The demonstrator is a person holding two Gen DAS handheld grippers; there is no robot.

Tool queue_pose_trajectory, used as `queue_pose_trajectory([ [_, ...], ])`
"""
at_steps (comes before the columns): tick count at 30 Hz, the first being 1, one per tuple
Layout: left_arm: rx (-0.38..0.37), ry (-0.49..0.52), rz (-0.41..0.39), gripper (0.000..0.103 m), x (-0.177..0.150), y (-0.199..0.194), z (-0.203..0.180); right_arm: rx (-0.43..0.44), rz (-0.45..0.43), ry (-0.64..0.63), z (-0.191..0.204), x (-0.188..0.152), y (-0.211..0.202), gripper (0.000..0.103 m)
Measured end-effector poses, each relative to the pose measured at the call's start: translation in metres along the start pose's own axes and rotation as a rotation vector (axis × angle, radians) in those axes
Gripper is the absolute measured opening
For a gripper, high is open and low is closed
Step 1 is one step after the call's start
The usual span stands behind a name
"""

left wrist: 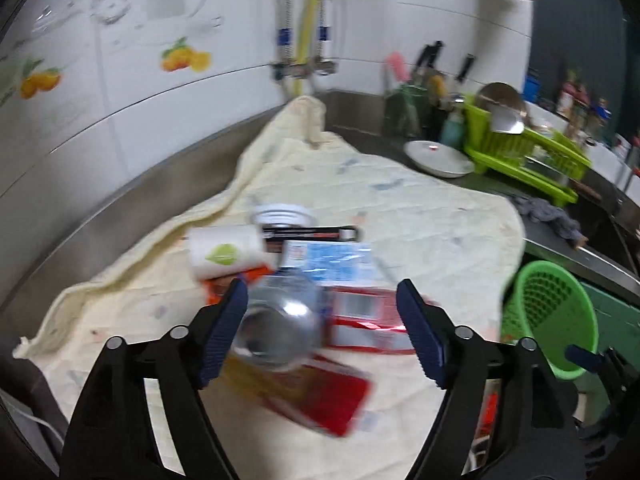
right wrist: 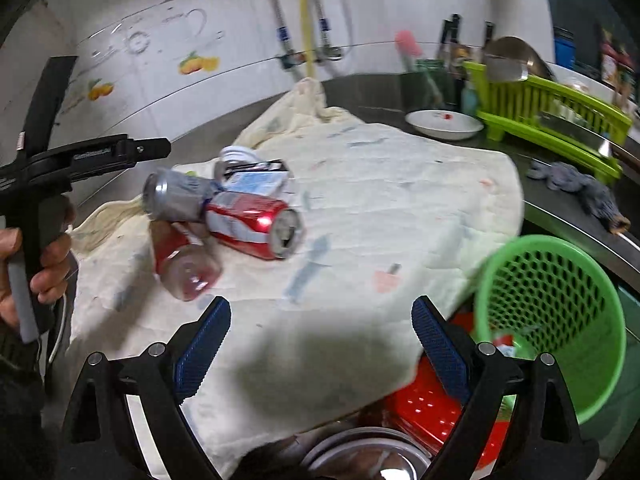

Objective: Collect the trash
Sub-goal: 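Move both open tools back over the remaining trash, then grasp the blue-and-white milk can with the left tool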

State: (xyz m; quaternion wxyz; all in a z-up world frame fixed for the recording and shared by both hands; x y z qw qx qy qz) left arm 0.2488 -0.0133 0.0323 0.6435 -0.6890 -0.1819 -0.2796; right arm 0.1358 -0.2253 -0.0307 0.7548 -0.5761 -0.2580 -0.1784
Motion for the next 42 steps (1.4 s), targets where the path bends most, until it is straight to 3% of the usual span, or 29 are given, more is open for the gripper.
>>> queue_pose_trajectory([
  [7, 0.002, -0.015, 0.073, 0.078, -0.004, 0.031, 0.034, 0.026, 0.014, -0.052, 0.028, 0.011, 0.012, 0.089],
  [25, -0.022, 0.058, 0.166, 0.079, -0.015, 0.074, 0.028, 0.033, 0.055, -0.108, 0.051, 0.017, 0.036, 0.090],
  [30, -0.043, 0.062, 0.167, 0.065, -0.015, 0.077, 0.027, 0.031, 0.068, -0.136, 0.059, 0.019, 0.043, 0.090],
  [37, -0.010, 0.071, 0.121, 0.065, -0.018, 0.069, 0.027, 0.043, 0.078, -0.188, 0.075, 0.022, 0.051, 0.090],
  [42, -0.038, 0.000, 0.070, 0.064, -0.017, 0.048, 0.045, 0.068, 0.094, -0.238, 0.091, 0.027, 0.059, 0.090],
])
Point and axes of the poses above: each gripper's, at about its wrist camera, not at the fingertips, and y roughly the way its jaws point, z to its left, x to its top, the point moved 5 cm from there along y, roughly the way its jaws point, and after that the axes turned 11 degrees about z, right-handed, at the moved point
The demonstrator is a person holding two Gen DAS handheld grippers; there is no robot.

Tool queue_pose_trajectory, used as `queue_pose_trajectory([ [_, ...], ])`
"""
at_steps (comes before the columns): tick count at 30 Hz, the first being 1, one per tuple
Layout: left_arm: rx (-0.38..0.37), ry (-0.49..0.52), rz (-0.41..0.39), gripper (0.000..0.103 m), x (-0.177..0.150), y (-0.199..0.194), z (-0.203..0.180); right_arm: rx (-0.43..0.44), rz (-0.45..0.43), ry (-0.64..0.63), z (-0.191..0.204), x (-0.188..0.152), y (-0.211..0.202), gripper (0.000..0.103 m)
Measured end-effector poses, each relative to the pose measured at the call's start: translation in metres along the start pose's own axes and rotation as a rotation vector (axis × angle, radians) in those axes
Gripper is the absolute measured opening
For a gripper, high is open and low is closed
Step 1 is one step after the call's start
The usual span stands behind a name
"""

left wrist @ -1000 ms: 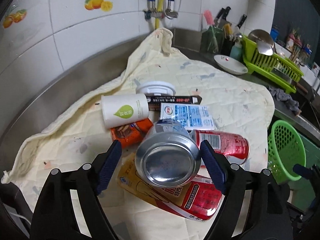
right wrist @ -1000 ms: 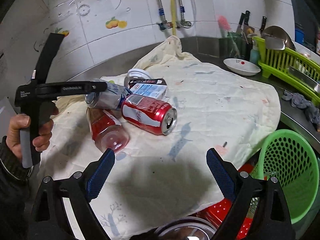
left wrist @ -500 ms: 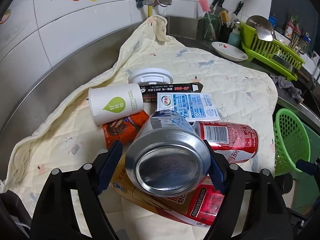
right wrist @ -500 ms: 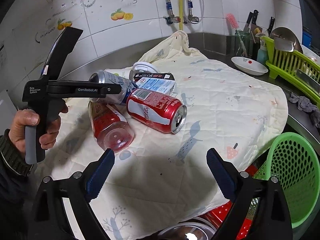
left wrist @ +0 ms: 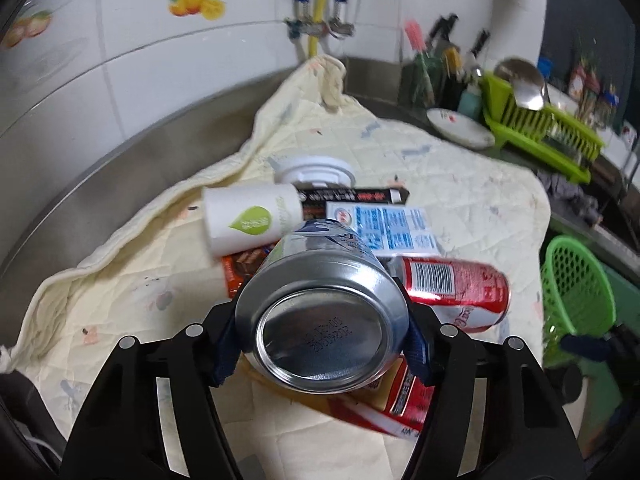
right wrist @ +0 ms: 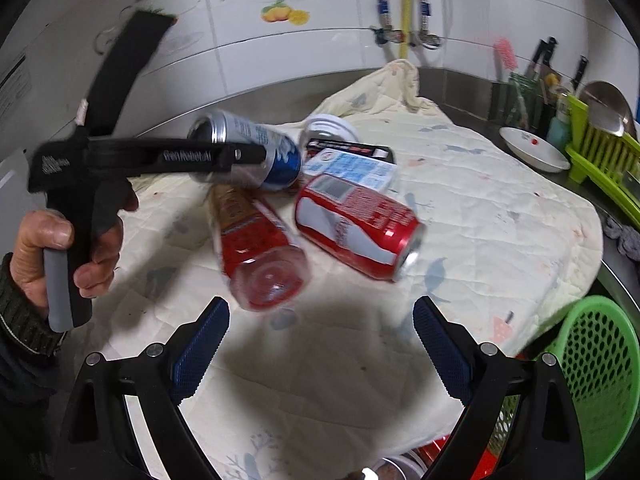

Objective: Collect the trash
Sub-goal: 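Grasp the blue-and-white milk can with the left tool, then grasp the brown drink bottle with the right tool while the left tool lifts the milk can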

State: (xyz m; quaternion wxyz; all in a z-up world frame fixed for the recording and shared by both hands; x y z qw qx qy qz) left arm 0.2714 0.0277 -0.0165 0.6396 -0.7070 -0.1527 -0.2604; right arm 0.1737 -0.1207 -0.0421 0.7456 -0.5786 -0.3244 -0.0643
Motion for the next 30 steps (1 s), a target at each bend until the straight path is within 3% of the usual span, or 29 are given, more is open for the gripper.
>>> queue_pose_trajectory([
  [5, -0.028, -0.083, -0.058, 0.064, -0.005, -0.029, 0.024, 0.032, 0.019, -0.082, 0.023, 0.011, 0.013, 0.090],
  [13, -0.006, -0.176, -0.108, 0.064, -0.021, -0.059, 0.058, 0.066, 0.081, -0.198, 0.049, 0.041, 0.049, 0.090],
  [23, 0.031, -0.239, -0.086, 0.064, -0.050, -0.067, 0.084, 0.028, 0.198, -0.329, 0.070, 0.067, 0.095, 0.083],
  [26, 0.039, -0.243, -0.065, 0.064, -0.059, -0.062, 0.085, 0.012, 0.242, -0.336, 0.072, 0.069, 0.104, 0.076],
  [27, 0.038, -0.243, -0.059, 0.064, -0.061, -0.060, 0.085, 0.007, 0.252, -0.333, 0.072, 0.068, 0.105, 0.069],
  [30, 0.041, -0.237, -0.034, 0.064, -0.072, -0.055, 0.085, 0.003, 0.282, -0.330, 0.069, 0.061, 0.100, 0.068],
])
Point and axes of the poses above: each gripper's, at about its wrist camera, not at the fingertips, and y roughly the way its jaws point, z to its left, x to its top, the point moved 5 cm from there along y, roughly the way its jaws point, and after that the axes turned 11 degrees about z, right-handed, at the moved point
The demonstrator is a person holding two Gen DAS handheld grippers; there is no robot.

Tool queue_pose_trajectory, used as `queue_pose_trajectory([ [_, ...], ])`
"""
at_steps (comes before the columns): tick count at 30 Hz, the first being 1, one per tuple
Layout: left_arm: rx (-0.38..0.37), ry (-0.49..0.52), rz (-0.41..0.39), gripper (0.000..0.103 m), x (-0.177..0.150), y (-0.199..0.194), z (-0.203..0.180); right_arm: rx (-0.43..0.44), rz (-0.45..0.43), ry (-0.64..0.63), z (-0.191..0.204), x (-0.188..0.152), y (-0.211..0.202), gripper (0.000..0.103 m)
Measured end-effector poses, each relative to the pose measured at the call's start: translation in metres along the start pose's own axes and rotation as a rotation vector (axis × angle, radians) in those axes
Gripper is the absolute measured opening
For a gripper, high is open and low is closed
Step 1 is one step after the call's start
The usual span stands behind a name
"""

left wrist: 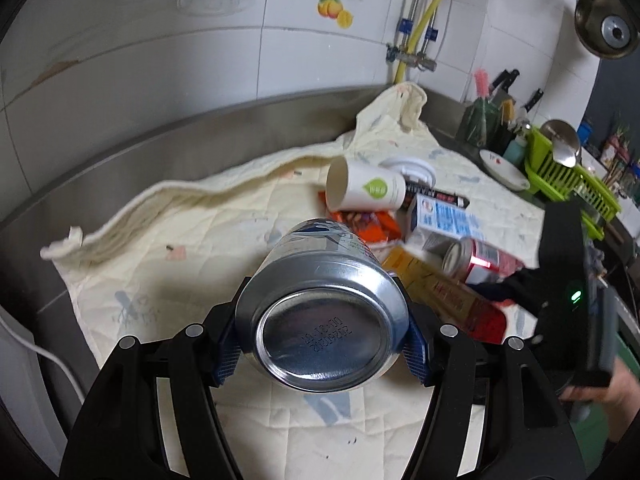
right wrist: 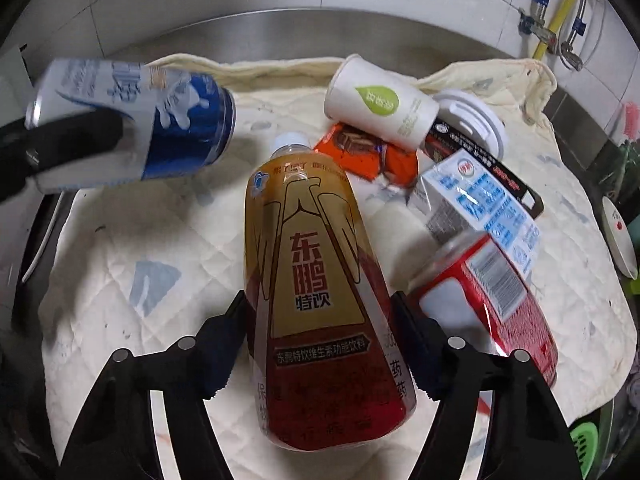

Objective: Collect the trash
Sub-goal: 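Grasp the brown drink bottle with the right tool while the left tool lifts the milk can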

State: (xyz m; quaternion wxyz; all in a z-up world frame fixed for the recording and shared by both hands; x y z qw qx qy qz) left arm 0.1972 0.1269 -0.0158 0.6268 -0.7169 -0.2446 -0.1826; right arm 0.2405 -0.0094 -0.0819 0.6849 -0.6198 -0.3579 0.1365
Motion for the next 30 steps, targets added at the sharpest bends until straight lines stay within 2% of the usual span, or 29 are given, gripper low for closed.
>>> queue_pose_trajectory([
  [10, 0.006, 0.016, 0.126, 0.065, -0.033, 0.028, 0.000, 0.006, 0.120, 0.054, -0.004, -0.046, -0.012, 0.068],
  [12, 0.014, 0.022, 0.135, 0.066, -0.034, 0.029, -0.002, -0.011, 0.130, 0.041, -0.001, -0.047, -0.012, 0.069],
  [16, 0.028, 0.039, 0.162, 0.066, -0.035, 0.030, -0.005, -0.042, 0.146, 0.018, 0.005, -0.046, -0.003, 0.079],
  [20, 0.037, 0.044, 0.188, 0.075, -0.037, 0.034, -0.004, -0.049, 0.139, 0.010, 0.007, -0.040, 0.002, 0.082],
  [22, 0.038, 0.041, 0.203, 0.075, -0.037, 0.037, -0.002, -0.049, 0.131, 0.012, 0.006, -0.036, 0.002, 0.085],
  [27, 0.034, 0.040, 0.251, 0.075, -0.040, 0.048, -0.001, -0.053, 0.110, 0.034, -0.003, -0.024, 0.004, 0.084],
  [30, 0.033, 0.043, 0.265, 0.075, -0.040, 0.054, -0.002, -0.012, 0.102, 0.048, -0.005, -0.021, 0.004, 0.069],
])
Point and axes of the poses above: each gripper's, at about its wrist camera, not at the fingertips, and y roughly the way its jaws point, z to its left, x to its top, the point moved 5 cm from there along y, roughly the way its jaws point, and after that the axes turned 11 degrees about z, right-handed, at the moved point
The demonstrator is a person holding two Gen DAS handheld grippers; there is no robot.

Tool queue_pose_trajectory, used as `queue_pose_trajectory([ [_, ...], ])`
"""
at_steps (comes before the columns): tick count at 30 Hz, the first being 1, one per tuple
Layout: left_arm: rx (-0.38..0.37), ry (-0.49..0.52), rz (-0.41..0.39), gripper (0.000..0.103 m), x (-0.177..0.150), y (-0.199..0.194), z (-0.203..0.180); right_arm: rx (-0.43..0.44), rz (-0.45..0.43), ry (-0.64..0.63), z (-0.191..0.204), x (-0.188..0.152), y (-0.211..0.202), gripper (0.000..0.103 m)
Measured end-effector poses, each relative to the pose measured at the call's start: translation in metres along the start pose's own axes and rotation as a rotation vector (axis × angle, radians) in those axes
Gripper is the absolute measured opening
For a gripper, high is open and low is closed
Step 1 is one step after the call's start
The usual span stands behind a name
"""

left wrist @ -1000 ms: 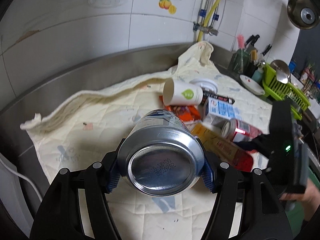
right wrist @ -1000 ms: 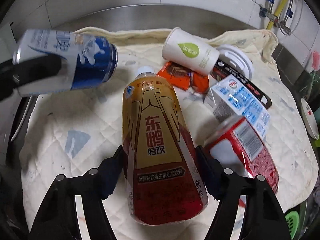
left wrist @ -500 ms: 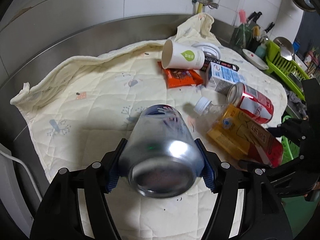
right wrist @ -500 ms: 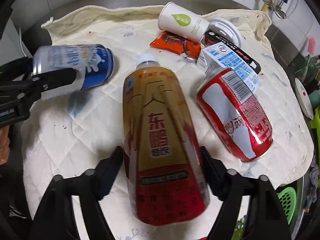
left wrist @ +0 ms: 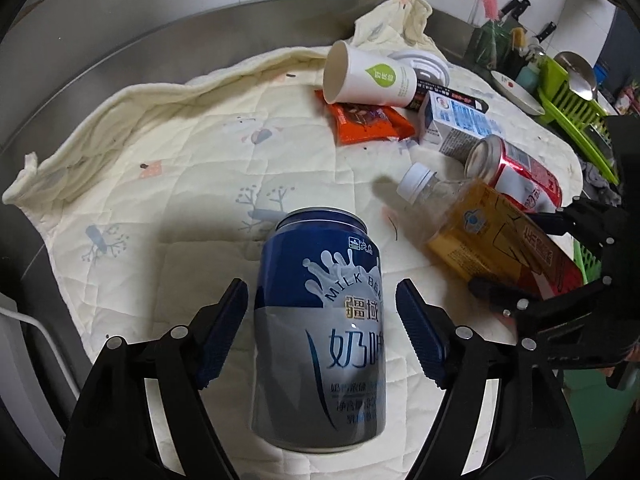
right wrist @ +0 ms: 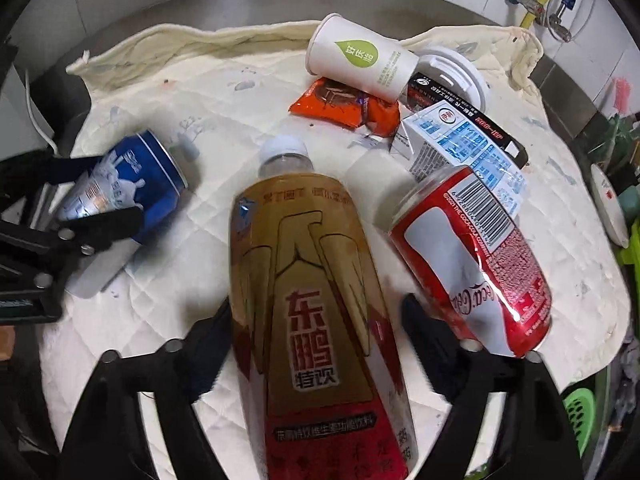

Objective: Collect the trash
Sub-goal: 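Grasp the brown drink bottle with the right tool while the left tool lifts the milk can, then carry the milk can and brown bottle over the green basket and release both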

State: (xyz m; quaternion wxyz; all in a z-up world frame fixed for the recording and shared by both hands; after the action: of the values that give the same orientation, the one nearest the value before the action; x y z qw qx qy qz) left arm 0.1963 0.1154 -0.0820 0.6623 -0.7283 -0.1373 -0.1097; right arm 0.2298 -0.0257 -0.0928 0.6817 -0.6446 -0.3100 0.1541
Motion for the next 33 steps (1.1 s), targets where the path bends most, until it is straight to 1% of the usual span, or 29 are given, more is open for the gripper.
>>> queue_pose_trajectory([
  [1, 0.006, -0.003, 0.008, 0.075, 0.001, 0.003, 0.001, 0.019, -0.002, 0.007, 0.000, 0.000, -0.001, 0.067],
  [4, -0.003, 0.001, 0.015, 0.074, 0.003, 0.008, 0.000, 0.023, -0.026, 0.013, 0.001, -0.005, -0.006, 0.065],
  [5, -0.005, 0.006, 0.015, 0.067, 0.003, 0.009, -0.001, 0.035, -0.038, 0.023, 0.000, -0.008, -0.011, 0.065],
  [6, -0.003, 0.012, 0.016, 0.065, 0.003, 0.011, -0.003, 0.045, -0.052, 0.032, -0.001, -0.011, -0.014, 0.065],
  [8, 0.002, 0.015, 0.004, 0.065, 0.002, 0.010, -0.003, 0.081, -0.080, 0.056, -0.003, -0.018, -0.024, 0.064],
  [10, -0.007, 0.012, -0.010, 0.065, 0.001, 0.008, -0.005, 0.113, -0.105, 0.076, -0.006, -0.027, -0.034, 0.064],
  [14, -0.028, 0.024, -0.041, 0.065, -0.001, -0.004, -0.014, 0.134, -0.154, 0.095, -0.011, -0.045, -0.053, 0.064],
  [18, -0.049, 0.062, -0.087, 0.065, -0.001, -0.022, -0.034, 0.156, -0.215, 0.145, -0.027, -0.072, -0.076, 0.064],
  [20, -0.087, 0.084, -0.111, 0.065, 0.002, -0.033, -0.049, 0.165, -0.246, 0.179, -0.040, -0.087, -0.089, 0.064],
  [23, -0.140, 0.131, -0.141, 0.065, 0.008, -0.046, -0.078, 0.131, -0.280, 0.250, -0.070, -0.113, -0.106, 0.064],
  [25, -0.189, 0.178, -0.158, 0.065, 0.013, -0.054, -0.107, 0.096, -0.287, 0.310, -0.096, -0.132, -0.112, 0.064],
  [28, -0.256, 0.237, -0.159, 0.065, 0.019, -0.058, -0.147, 0.018, -0.278, 0.427, -0.144, -0.166, -0.115, 0.064],
  [29, -0.271, 0.254, -0.157, 0.065, 0.021, -0.057, -0.162, -0.020, -0.272, 0.472, -0.163, -0.179, -0.115, 0.064],
  [33, -0.314, 0.334, -0.156, 0.065, 0.027, -0.053, -0.219, -0.123, -0.237, 0.632, -0.229, -0.232, -0.104, 0.064],
])
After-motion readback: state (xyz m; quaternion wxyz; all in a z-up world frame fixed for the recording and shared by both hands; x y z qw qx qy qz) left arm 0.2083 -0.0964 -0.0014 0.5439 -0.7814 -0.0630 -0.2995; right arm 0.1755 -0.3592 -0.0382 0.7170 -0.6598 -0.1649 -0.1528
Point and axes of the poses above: each gripper's, at about its wrist camera, not at the fingertips, and y roughly the way its jaws point, z to its left, x to its top, the point moved 5 cm from there along y, roughly the way its jaws point, and after that the axes turned 11 degrees about z, right-handed, at the moved point
